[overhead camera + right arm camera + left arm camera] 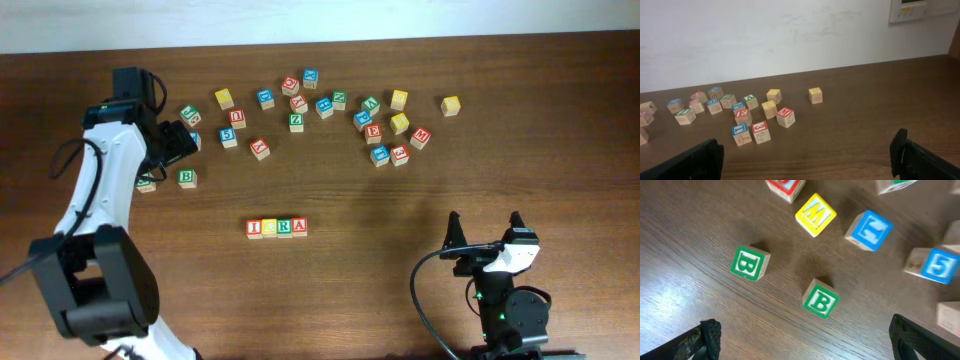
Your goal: Spell out ICRA
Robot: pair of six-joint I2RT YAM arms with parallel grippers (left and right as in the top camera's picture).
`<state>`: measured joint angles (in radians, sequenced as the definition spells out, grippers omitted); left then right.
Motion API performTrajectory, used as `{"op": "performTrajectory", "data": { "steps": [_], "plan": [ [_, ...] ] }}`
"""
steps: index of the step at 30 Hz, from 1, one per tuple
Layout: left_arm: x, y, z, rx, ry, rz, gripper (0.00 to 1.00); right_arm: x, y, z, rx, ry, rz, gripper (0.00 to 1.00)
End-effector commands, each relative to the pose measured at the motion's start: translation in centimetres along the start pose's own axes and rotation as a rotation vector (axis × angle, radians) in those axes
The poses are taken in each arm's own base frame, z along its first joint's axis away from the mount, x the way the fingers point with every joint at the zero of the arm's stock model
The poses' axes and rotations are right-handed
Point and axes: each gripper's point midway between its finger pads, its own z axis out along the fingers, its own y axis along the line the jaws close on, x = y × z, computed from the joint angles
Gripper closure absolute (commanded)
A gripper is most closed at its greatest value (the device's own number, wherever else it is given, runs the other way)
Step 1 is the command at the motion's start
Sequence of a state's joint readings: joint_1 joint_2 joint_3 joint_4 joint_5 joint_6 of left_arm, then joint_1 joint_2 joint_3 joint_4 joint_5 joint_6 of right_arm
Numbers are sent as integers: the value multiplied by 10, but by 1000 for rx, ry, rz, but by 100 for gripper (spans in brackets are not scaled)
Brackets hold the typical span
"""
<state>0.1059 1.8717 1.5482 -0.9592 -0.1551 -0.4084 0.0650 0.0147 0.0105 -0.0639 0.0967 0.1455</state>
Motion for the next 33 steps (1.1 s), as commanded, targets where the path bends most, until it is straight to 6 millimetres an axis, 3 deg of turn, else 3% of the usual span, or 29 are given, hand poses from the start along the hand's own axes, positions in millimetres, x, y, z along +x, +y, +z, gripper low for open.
{"op": "performTrajectory", "data": {
  "steps": [1, 4, 6, 9, 12, 21, 27, 33],
  "plan": [
    [-10, -21, -96, 124, -214, 32, 1, 1, -6, 0, 32, -3, -7, 2],
    [-4, -30, -163, 220, -355, 54, 1, 1, -6, 0, 32, -3, -7, 2],
    [-3, -23, -194, 255, -425, 45, 1, 1, -6, 0, 32, -3, -7, 2],
    [13, 1, -220, 227, -467, 74, 1, 1, -6, 0, 32, -3, -7, 2],
    [22, 20, -221, 186, -535, 53, 1, 1, -6, 0, 32, -3, -7, 2],
    [30, 21, -211, 449, -932, -39, 1, 1, -6, 0, 32, -3, -7, 2],
    [53, 36, -209, 542, -1135, -74, 1, 1, -6, 0, 32, -3, -7, 2],
    [81, 50, -189, 539, -1192, -99, 1, 1, -6, 0, 32, -3, -7, 2]
  ]
}}
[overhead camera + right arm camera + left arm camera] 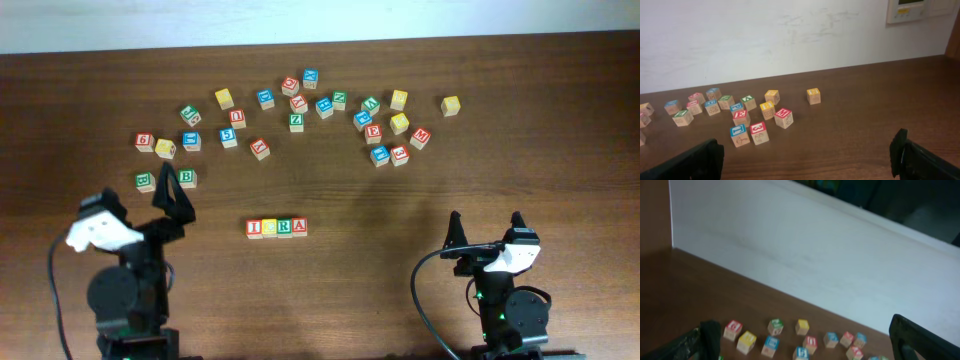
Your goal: Spell out ICRA
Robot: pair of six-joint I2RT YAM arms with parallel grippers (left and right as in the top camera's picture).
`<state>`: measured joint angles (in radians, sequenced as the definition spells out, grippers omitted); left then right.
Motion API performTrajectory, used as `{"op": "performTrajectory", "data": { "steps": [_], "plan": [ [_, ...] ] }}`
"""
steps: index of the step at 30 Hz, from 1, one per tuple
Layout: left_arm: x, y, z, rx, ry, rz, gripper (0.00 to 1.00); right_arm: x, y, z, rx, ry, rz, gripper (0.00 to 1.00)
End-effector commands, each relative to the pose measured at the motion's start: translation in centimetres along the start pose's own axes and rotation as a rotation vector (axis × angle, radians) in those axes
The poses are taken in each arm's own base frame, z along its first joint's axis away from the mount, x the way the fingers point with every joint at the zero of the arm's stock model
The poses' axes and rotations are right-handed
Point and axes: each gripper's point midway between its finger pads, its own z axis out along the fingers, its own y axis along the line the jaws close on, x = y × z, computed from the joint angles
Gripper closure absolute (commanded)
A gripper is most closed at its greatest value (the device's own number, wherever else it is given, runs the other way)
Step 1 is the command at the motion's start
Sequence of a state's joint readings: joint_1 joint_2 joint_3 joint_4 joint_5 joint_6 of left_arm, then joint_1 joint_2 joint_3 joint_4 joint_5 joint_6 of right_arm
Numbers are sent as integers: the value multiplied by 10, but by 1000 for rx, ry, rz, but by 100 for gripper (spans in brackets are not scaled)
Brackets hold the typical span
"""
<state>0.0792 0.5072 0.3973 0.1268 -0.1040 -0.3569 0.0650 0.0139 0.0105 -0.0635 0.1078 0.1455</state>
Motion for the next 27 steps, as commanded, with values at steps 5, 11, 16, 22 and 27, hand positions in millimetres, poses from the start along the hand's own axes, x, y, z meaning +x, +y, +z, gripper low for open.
{"op": "performTrajectory", "data": {
  "steps": [5, 11, 16, 22, 27],
  "plan": [
    [27, 15, -22, 9, -53, 8, 1, 1, -5, 0, 21, 0, -7, 2],
    [41, 21, -32, 24, -93, 0, 1, 1, -5, 0, 21, -1, -7, 2],
    [51, 25, -39, 38, -130, -4, 1, 1, -5, 0, 21, 0, -7, 2],
    [64, 31, -42, 28, -110, -1, 1, 1, -5, 0, 21, 0, -7, 2],
    [89, 41, -40, -17, -7, 11, 1, 2, -5, 0, 21, 0, -7, 2]
  ]
}}
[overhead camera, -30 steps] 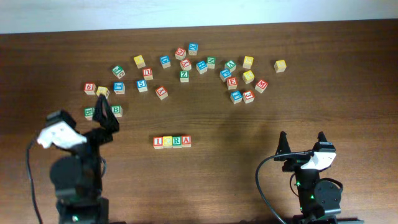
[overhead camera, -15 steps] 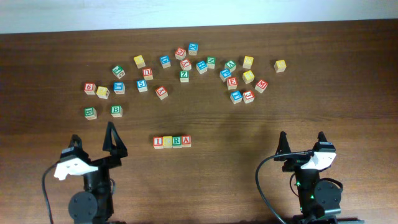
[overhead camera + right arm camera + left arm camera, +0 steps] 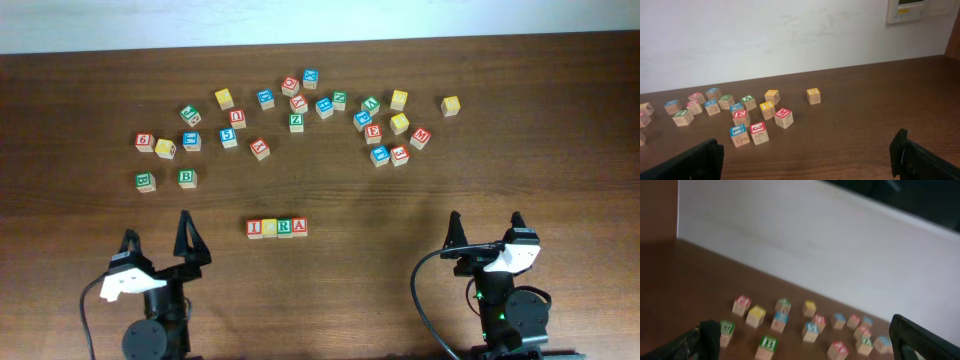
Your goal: Spell out ICRA
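Four letter blocks stand side by side in a row [image 3: 277,227] at the table's middle: a red one, a yellow one, a green one and a red A. My left gripper [image 3: 158,240] is open near the front left with nothing between its fingers, its arm folded back. At the front right my right gripper [image 3: 484,228] is open too and holds nothing. Both wrist views look across the table toward the loose blocks and the white wall.
Loose letter blocks lie scattered across the far half of the table [image 3: 330,180]: a group at the far left with two green B blocks [image 3: 186,178], a middle cluster [image 3: 300,100], and a right cluster [image 3: 395,130] with a lone yellow block [image 3: 450,105].
My left arm has drawn further back toward the front edge and sits lower; its camera now tilts down more onto the far-left blocks. The right arm and all blocks are unchanged.
The row of four blocks stood in place throughout. My left gripper was first open over the far-left blocks above the two green B blocks. Then it was back at the front left, and now it rests folded near the front edge. The right arm stayed still.
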Robot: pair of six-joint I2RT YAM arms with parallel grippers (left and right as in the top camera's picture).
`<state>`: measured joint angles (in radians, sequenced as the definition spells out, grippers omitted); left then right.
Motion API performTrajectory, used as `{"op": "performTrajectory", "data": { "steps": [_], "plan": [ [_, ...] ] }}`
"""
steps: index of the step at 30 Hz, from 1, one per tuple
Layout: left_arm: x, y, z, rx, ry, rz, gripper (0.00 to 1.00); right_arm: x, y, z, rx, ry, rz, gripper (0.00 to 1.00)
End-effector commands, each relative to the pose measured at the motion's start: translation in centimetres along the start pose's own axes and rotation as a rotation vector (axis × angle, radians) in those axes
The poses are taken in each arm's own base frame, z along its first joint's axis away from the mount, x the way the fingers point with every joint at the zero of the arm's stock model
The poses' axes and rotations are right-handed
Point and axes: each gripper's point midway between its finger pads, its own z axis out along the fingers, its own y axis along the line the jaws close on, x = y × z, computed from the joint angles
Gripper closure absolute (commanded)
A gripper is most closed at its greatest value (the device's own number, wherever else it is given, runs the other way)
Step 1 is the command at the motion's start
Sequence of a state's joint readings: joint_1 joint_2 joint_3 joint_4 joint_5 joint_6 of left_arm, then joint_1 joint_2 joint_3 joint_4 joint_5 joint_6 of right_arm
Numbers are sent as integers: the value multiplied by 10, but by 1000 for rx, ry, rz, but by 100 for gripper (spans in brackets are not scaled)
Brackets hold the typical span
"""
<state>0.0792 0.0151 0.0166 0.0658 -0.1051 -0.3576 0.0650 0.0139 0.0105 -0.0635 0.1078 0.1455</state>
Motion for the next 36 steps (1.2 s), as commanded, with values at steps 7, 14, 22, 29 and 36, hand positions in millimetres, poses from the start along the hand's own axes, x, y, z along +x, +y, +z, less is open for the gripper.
{"op": "performTrajectory", "data": {
  "steps": [7, 14, 22, 29, 36],
  "plan": [
    [32, 16, -3, -60, 126, 172, 1, 2, -5, 0, 21, 0, -7, 2],
    [32, 16, -3, -55, 126, 240, 1, 1, -5, 0, 21, 0, -7, 2],
    [32, 16, -3, -55, 126, 240, 1, 1, -5, 0, 21, 0, -7, 2],
    [32, 16, -3, -55, 126, 241, 1, 1, -5, 0, 21, 0, -7, 2],
    [32, 16, -3, -55, 126, 241, 1, 1, -5, 0, 21, 0, -7, 2]
  ]
}}
